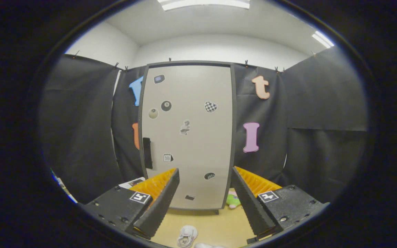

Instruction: Open the shoe cabinet door, grab the shoes and put them into the shoe cabinet, then close the shoe cabinet door.

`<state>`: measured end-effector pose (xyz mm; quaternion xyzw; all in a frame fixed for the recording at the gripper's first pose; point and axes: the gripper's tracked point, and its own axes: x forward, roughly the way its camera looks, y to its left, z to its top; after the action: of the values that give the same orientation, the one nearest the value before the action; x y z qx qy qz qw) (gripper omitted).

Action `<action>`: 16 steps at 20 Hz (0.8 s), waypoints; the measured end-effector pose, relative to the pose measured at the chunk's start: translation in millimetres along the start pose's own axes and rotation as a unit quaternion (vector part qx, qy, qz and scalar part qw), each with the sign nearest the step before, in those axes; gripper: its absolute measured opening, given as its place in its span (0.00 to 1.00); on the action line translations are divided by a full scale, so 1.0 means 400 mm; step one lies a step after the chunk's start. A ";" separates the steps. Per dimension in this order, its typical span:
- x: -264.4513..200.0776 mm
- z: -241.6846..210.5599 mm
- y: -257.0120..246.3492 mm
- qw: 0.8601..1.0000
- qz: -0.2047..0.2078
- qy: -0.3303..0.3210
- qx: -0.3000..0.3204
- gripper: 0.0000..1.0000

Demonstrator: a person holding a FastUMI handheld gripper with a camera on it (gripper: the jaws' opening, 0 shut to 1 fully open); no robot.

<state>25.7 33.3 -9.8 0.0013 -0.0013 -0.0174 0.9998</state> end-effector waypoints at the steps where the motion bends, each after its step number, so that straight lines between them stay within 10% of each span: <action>1: 0.019 -0.007 0.021 1.000 0.004 0.002 0.002 0.98; 16: 0.421 -0.070 0.422 0.995 0.099 0.016 0.008 0.98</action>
<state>200.0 196.1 -37.1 0.0096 0.0148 0.0815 0.9965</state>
